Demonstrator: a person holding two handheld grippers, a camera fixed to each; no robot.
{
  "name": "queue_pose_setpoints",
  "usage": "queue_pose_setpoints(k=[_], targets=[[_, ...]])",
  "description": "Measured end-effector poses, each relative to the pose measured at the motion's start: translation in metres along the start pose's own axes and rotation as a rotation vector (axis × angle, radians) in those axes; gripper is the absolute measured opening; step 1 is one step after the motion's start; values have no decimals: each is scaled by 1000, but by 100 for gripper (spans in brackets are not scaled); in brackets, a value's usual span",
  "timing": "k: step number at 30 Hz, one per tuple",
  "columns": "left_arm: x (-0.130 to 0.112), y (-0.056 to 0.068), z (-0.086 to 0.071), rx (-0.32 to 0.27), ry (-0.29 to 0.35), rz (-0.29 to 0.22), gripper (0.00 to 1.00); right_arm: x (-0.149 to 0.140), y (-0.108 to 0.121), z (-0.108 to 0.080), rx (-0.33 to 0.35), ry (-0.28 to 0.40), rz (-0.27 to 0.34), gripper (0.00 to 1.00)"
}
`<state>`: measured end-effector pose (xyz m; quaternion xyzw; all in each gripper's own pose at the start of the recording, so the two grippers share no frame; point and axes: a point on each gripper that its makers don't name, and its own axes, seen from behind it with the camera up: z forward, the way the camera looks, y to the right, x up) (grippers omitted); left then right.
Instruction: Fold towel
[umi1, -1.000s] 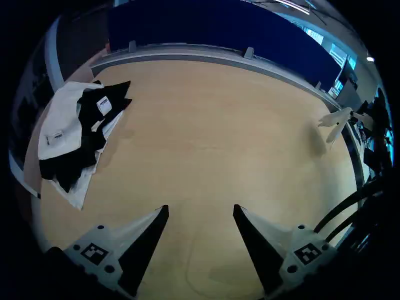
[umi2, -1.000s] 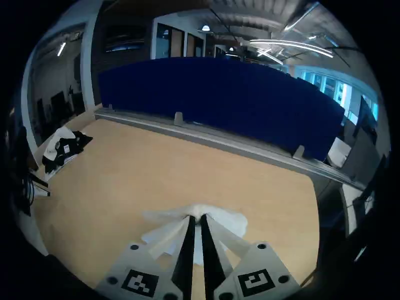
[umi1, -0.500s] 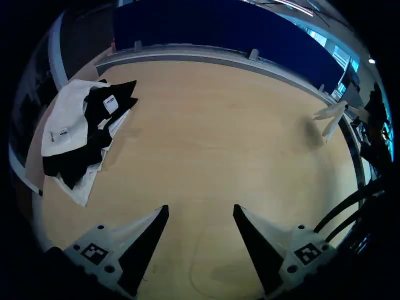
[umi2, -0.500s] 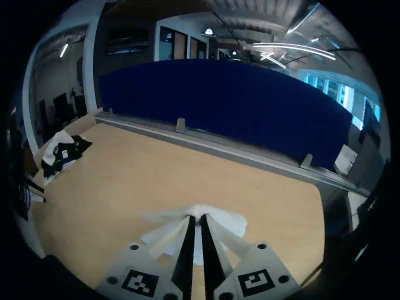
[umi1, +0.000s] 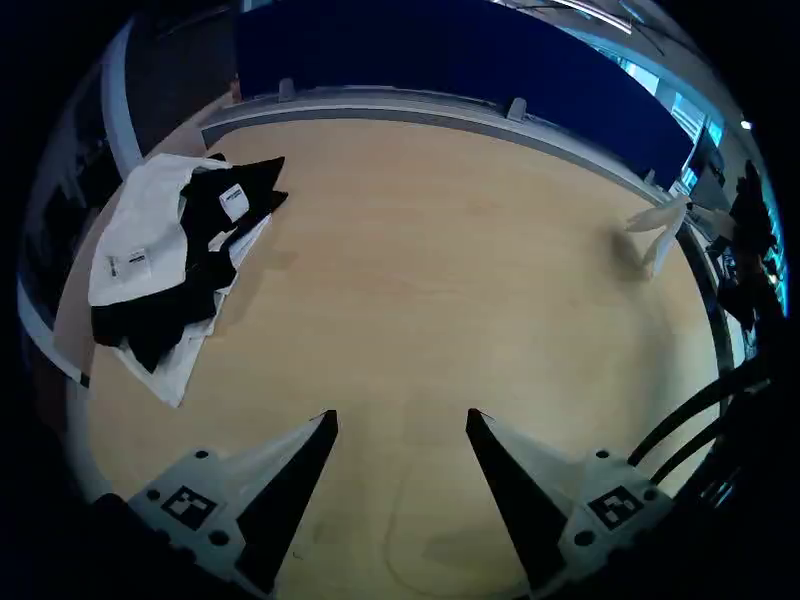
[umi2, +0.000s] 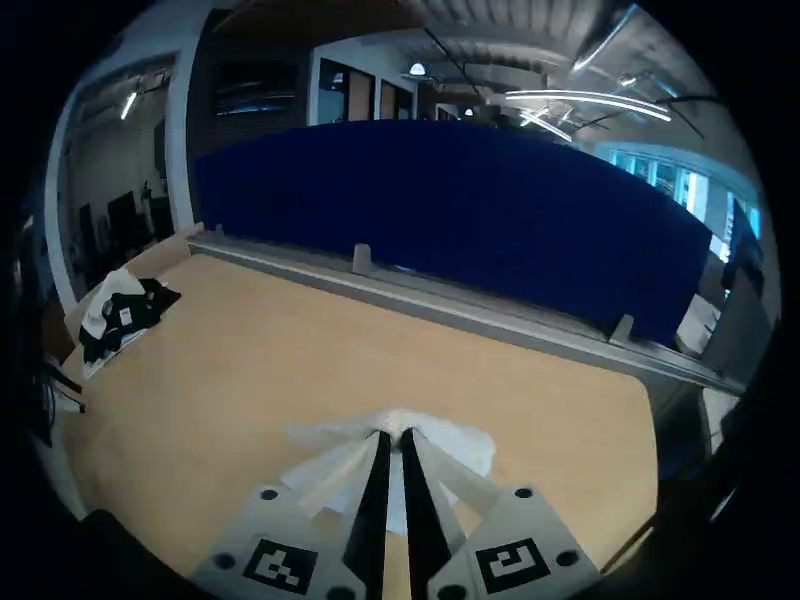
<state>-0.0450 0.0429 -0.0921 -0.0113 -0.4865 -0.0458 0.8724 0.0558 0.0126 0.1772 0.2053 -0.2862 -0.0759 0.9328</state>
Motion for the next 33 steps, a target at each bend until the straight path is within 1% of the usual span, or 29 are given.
queue_pose_setpoints(k=[3, 8, 12, 15, 18, 23, 27, 33], targets=[[-1, 0, 2, 1, -1, 0, 96, -14, -3, -2, 8, 0, 16, 8], [-2, 2, 4, -2, -2, 5, 96, -44, -1, -14, 9, -10, 58, 8], [-2, 4, 5, -5, -1, 12, 96, -67, 7, -25, -10, -30, 88, 8], [-1, 5, 5, -6, -1, 16, 96, -73, 11, -34, -23, -33, 97, 8], [-1, 6, 5, -9, 0, 18, 96, -72, 14, -40, -31, -26, 101, 8], [-1, 10, 5, -16, 0, 20, 96, -63, 15, -44, -34, -9, 104, 8], [-1, 13, 4, -21, 1, 24, 96, -50, 11, -45, -29, 14, 95, 8], [2, 13, 1, -24, 6, 19, 96, -31, 5, -46, -16, 49, 76, 8]])
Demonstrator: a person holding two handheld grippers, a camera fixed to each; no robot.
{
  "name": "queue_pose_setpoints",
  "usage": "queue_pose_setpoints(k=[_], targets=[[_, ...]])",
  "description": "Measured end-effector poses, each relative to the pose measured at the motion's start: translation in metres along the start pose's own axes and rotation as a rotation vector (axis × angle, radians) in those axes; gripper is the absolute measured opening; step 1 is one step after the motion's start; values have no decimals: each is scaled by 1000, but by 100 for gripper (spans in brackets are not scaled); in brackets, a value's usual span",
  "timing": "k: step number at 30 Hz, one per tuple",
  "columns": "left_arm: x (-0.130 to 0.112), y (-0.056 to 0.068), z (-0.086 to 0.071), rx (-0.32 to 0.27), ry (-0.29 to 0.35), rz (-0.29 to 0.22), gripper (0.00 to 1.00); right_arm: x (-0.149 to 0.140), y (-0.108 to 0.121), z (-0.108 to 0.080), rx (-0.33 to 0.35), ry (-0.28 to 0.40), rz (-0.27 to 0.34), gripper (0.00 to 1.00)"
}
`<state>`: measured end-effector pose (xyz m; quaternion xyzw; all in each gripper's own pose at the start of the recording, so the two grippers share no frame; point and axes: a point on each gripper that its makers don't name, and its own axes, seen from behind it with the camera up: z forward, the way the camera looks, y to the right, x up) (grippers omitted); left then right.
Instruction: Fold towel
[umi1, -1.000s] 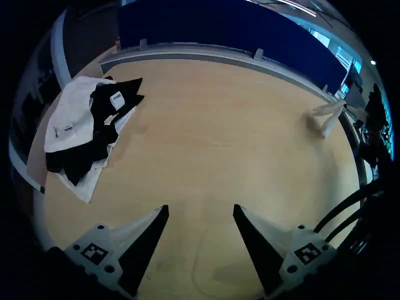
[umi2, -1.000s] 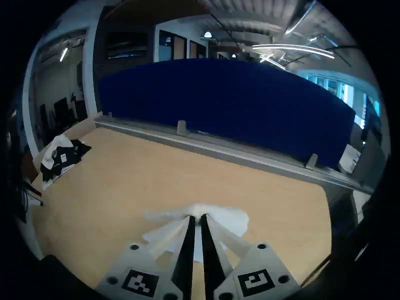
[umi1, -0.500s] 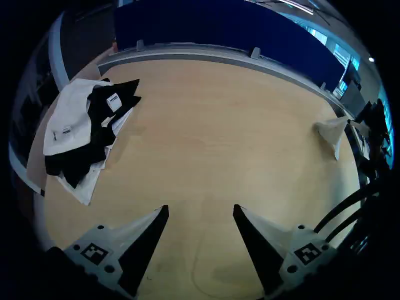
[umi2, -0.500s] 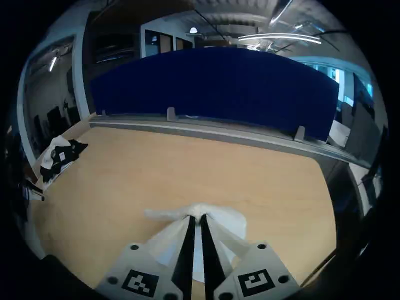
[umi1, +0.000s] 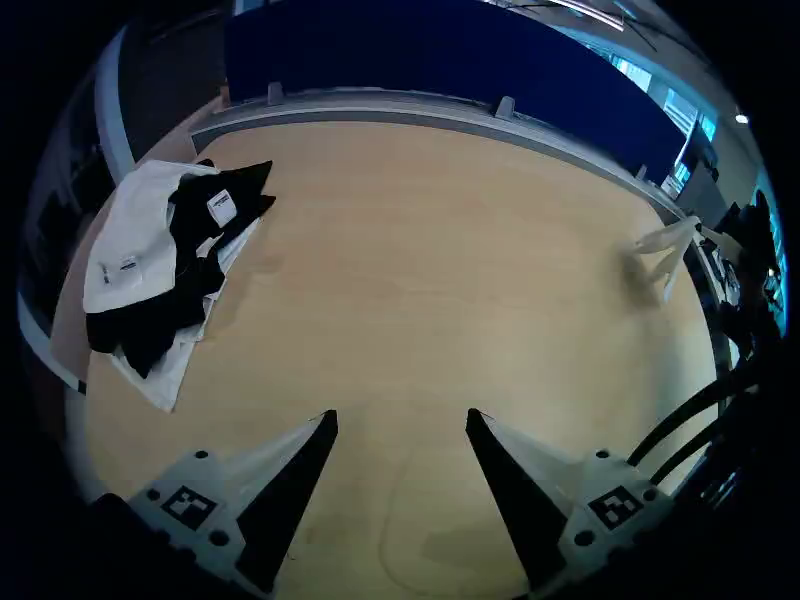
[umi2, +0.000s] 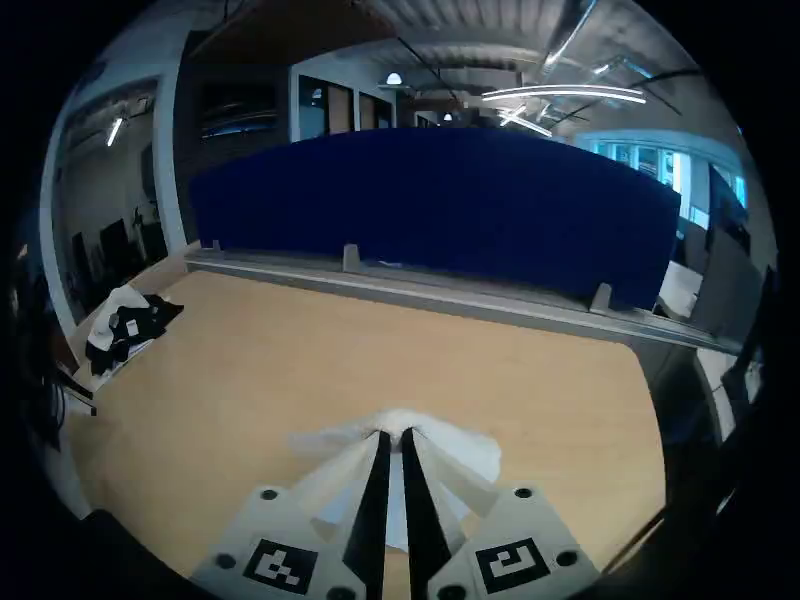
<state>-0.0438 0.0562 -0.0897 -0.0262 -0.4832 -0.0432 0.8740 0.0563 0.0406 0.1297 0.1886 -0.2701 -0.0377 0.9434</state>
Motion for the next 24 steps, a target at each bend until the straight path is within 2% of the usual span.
queue_pose_setpoints(k=[6, 15, 20, 24], targets=[[2, -1, -1, 5, 6, -2, 96, 19, -5, 5, 6, 50, 10, 8], [4, -2, -3, 11, 13, -3, 96, 35, -3, 13, 4, 127, 101, 8], [4, -3, -5, 15, 15, -5, 96, 39, 2, 20, 0, 146, 141, 8], [3, -4, -6, 18, 17, -7, 96, 42, 1, 25, 6, 143, 141, 8]])
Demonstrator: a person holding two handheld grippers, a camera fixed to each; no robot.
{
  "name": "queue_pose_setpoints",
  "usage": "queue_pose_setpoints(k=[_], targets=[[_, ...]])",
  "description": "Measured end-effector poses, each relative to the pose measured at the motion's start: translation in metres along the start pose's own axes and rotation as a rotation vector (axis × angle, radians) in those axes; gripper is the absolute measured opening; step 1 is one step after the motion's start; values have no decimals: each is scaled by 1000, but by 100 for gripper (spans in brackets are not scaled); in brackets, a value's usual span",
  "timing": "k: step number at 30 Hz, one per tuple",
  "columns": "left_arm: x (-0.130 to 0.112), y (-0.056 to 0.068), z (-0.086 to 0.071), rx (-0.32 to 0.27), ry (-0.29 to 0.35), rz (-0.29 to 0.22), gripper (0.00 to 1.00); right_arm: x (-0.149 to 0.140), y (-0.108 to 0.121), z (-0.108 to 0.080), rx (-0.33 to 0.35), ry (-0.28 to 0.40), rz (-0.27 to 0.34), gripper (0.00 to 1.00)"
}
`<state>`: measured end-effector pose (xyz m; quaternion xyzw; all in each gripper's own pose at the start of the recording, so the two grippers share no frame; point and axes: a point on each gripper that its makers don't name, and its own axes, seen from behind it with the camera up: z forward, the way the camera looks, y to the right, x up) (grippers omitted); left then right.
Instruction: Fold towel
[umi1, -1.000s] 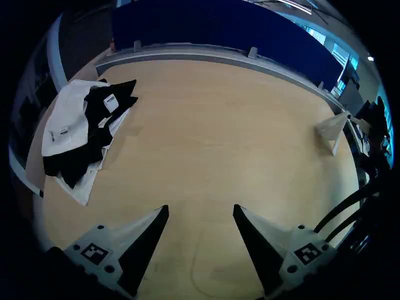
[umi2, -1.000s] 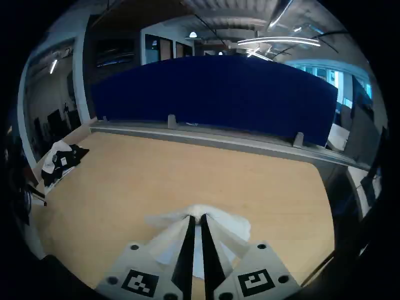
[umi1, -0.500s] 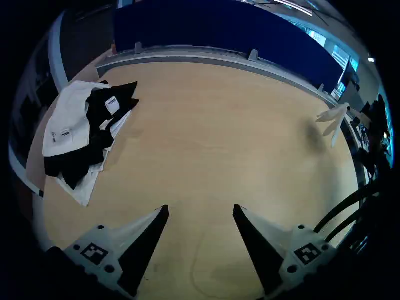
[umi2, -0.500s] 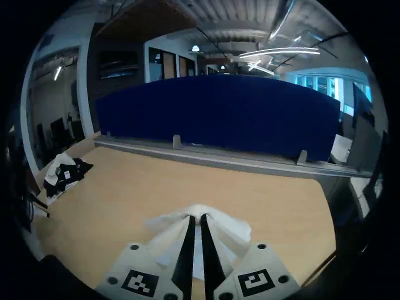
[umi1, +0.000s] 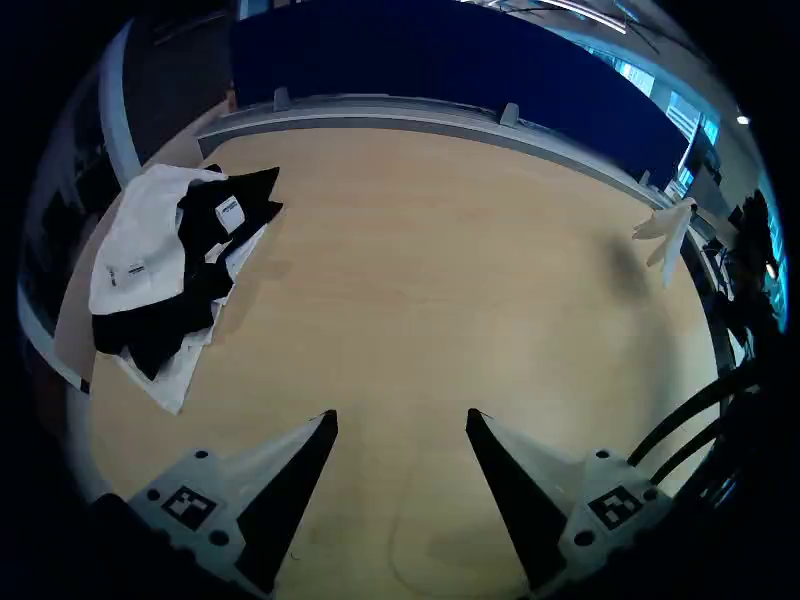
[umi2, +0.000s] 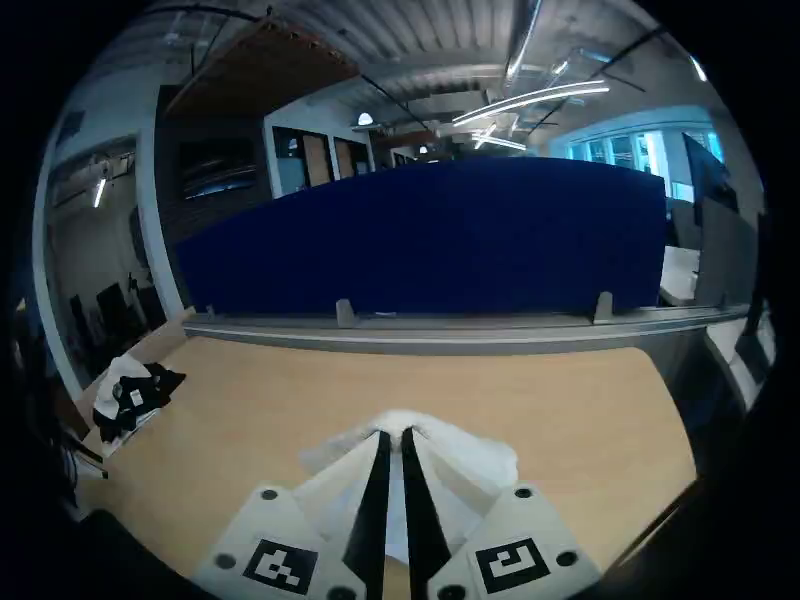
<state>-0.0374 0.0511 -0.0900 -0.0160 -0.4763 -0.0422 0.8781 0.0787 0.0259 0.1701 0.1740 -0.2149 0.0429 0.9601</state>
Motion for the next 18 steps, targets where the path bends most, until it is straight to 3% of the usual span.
queue_pose_setpoints(k=[9, 18], targets=[[0, -1, 1, 1, 3, -8, 96, -2, -7, 4, 29, -59, -38, 8], [2, 0, 1, -7, 9, -21, 96, -35, -8, -7, 86, -280, -136, 8]])
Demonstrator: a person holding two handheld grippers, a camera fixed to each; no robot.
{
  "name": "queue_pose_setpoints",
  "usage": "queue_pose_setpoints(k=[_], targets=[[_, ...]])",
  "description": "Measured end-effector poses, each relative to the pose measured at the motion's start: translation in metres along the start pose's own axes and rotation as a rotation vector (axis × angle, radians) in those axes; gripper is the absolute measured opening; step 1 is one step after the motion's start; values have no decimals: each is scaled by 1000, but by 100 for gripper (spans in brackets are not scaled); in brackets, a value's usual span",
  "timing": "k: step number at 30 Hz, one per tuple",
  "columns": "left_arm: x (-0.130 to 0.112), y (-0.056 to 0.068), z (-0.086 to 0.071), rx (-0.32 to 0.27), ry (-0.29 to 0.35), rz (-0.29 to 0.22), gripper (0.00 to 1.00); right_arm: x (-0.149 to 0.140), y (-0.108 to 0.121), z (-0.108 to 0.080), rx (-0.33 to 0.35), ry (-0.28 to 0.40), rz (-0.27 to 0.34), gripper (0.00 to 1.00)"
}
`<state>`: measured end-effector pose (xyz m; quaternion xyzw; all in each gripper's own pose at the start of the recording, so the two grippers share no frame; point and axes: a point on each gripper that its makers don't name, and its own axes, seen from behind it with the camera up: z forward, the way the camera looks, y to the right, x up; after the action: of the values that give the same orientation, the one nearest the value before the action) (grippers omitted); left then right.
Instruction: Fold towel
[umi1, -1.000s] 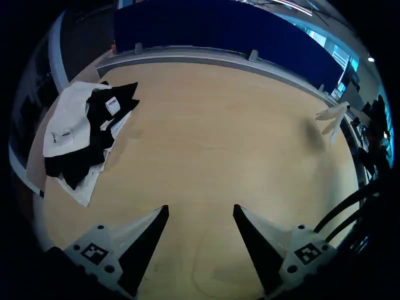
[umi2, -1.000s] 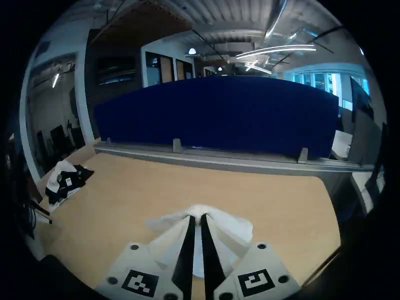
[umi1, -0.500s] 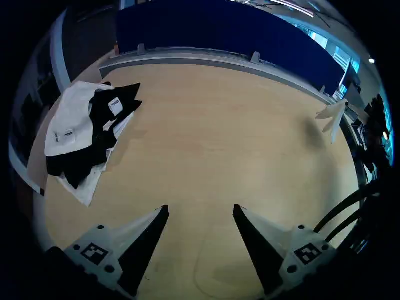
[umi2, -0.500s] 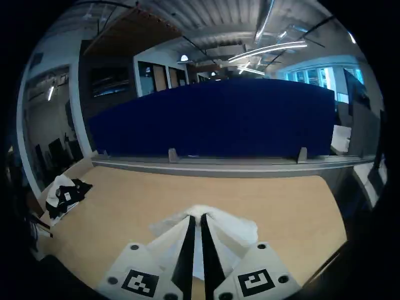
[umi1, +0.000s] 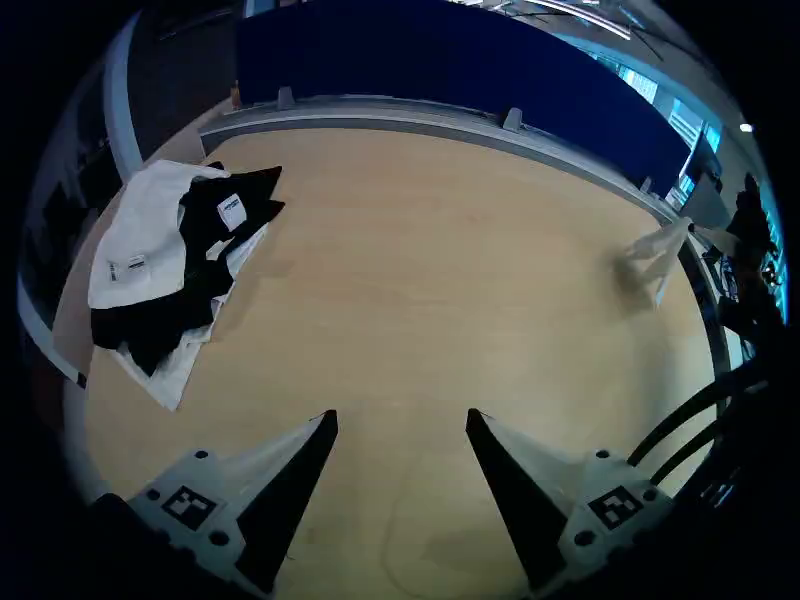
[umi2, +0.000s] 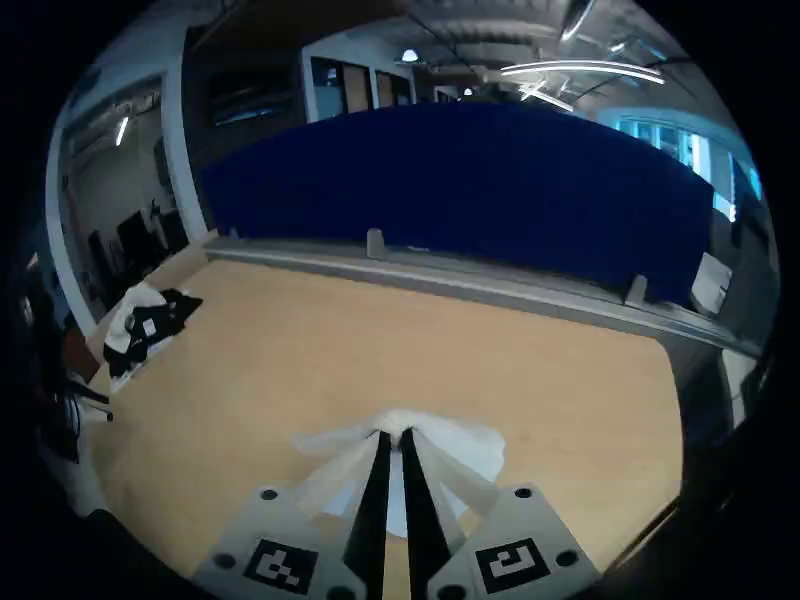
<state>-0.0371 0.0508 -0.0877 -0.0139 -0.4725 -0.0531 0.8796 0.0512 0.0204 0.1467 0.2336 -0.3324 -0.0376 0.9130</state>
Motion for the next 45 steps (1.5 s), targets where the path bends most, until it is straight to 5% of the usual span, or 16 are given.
queue_pose_setpoints(k=[9, 29, 45], targets=[[-1, -2, -1, -3, 3, -8, 96, -4, 4, -10, 9, -108, -79, 8], [-1, -3, -1, -7, 7, -12, 96, -2, 7, -19, -8, -110, -114, 8], [3, 9, 2, -19, 10, 3, 96, -33, 32, -79, -78, -85, -74, 8]])
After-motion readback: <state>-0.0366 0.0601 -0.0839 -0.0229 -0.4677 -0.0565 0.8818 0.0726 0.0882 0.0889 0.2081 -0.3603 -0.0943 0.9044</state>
